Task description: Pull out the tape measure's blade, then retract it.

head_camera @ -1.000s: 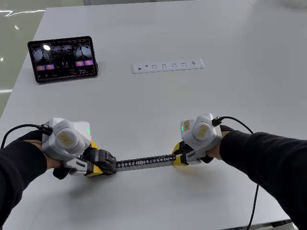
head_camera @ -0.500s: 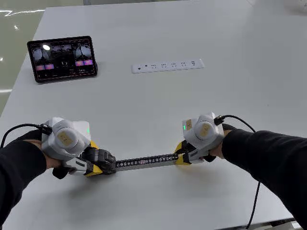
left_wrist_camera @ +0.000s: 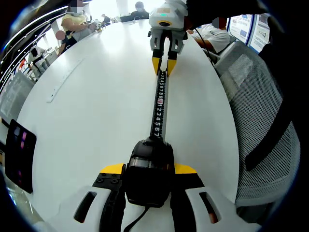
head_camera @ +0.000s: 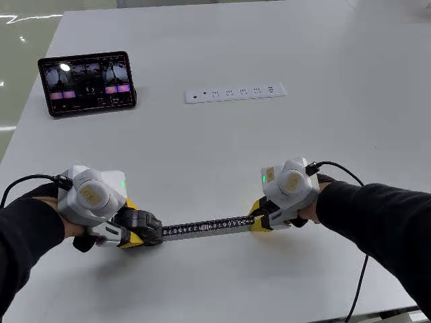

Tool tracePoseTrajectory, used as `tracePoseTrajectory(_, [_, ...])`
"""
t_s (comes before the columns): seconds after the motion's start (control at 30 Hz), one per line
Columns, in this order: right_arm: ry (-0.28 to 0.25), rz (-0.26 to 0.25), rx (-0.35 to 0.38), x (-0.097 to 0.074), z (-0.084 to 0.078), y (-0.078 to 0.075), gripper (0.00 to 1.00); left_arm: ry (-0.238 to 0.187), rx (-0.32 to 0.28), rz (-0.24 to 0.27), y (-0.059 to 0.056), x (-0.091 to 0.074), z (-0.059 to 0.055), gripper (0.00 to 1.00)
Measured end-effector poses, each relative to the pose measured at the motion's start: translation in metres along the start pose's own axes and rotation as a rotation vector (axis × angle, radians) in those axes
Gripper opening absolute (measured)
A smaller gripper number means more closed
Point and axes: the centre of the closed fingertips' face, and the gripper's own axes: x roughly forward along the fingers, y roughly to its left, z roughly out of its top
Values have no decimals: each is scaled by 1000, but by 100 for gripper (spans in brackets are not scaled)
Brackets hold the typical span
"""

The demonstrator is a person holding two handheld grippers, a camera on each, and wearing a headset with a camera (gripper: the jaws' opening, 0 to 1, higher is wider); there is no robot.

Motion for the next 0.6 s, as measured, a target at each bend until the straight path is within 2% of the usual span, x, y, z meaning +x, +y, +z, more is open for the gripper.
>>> tracePoseTrajectory(0.6, [4, -5, -1, -6, -7, -1, 8, 2, 1, -1, 0, -1, 0, 30])
